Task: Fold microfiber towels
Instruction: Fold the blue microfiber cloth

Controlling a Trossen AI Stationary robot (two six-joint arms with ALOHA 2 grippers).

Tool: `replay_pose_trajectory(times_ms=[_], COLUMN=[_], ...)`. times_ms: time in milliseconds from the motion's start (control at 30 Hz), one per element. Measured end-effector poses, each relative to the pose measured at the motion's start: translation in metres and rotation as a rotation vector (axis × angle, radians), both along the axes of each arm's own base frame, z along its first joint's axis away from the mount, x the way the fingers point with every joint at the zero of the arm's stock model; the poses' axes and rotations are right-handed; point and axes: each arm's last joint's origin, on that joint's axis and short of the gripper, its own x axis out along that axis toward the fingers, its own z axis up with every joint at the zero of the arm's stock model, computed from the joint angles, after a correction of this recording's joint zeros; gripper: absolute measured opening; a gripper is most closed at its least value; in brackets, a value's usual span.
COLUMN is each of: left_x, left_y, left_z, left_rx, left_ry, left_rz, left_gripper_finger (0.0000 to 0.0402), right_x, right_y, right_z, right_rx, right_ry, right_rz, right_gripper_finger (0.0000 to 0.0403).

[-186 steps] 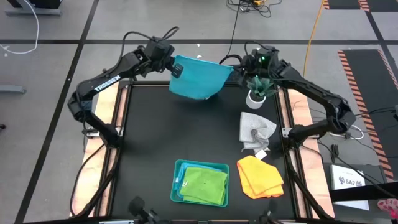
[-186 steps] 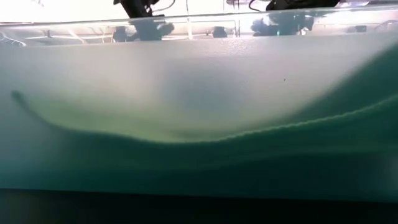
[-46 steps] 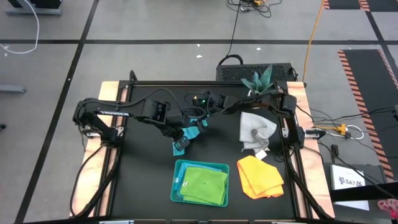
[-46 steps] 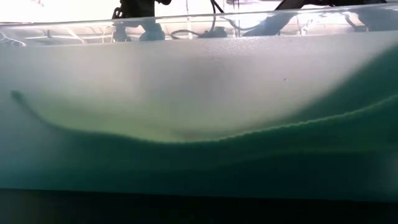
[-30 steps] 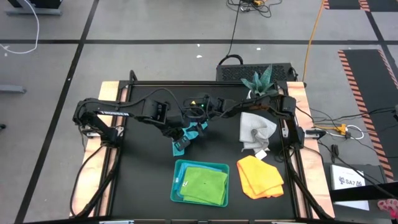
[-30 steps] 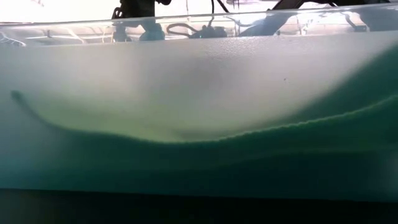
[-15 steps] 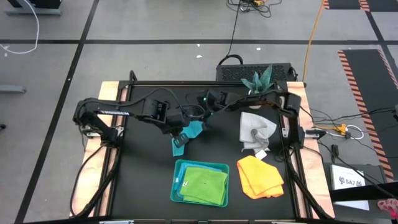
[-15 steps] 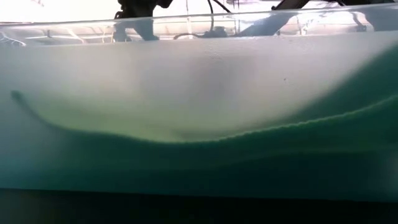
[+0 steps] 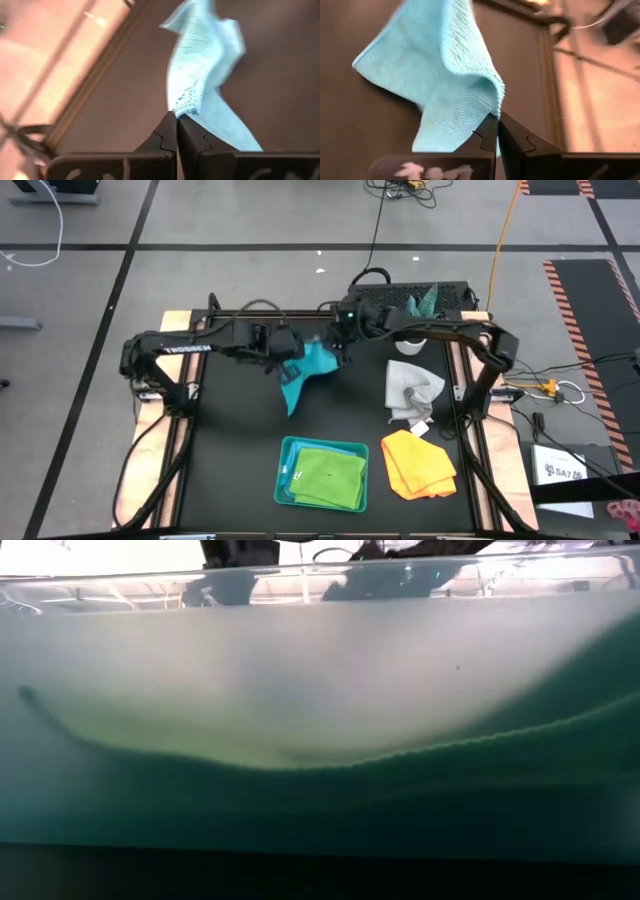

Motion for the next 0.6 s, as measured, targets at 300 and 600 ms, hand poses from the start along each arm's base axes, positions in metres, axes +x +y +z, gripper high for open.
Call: replay_pose_trajectory(times_ms=[300,600], left_x=[-0.002,-0.015], left_y=[0.065,0.106], left_z=[0.025,0.043], left_rx=[0.218,0.258], left_ry=[-0.136,-0.265], left_rz=[-0.044,-0.131], left_gripper_finger=[0.0001,0.0002], right_x=[-0.040,-0.062], right_y=[-0.027,-0.057], right_z=[0.046,0.051], right_rx=[-0.287,-0.359], right_ry=[-0.007,0.014], right_rz=[-0.189,-0.250], right_gripper_finger=[0.0000,0.0000])
